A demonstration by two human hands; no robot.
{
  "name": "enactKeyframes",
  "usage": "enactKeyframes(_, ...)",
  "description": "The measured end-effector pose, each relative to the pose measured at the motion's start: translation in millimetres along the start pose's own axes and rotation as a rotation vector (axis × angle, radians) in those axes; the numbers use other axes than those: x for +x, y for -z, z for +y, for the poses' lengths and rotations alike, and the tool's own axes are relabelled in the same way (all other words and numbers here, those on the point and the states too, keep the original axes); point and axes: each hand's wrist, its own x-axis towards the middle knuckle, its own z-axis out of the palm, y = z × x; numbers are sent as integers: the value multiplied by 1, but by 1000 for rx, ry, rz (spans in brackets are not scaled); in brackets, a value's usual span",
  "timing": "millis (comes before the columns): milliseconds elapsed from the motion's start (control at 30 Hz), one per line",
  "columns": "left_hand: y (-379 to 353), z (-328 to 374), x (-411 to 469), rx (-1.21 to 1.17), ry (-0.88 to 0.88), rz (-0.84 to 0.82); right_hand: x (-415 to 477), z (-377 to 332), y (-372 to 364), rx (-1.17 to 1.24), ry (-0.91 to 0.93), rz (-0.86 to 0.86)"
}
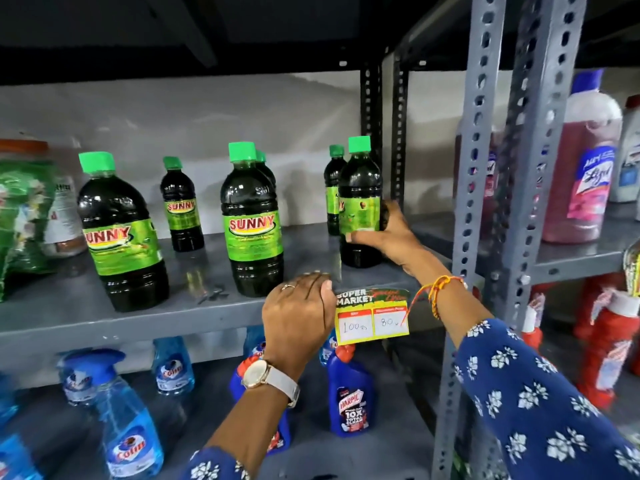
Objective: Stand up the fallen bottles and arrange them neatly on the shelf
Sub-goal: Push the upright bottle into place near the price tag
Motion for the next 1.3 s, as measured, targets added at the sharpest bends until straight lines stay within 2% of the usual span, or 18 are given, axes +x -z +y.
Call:
enactKeyframes(367, 1, 1, 0, -51, 31, -37, -2, 1, 2, 100, -41, -5)
enactKeyframes(867, 4, 2, 1, -64, 52, -77, -3, 0, 1, -12, 0, -27)
enactKeyframes(1100, 2, 3, 0, -66, 64, -76, -2, 2, 2, 1, -23, -80)
enactKeyframes(1300, 5, 2, 2, -57, 60, -112, -1, 2, 3, 3, -19, -52)
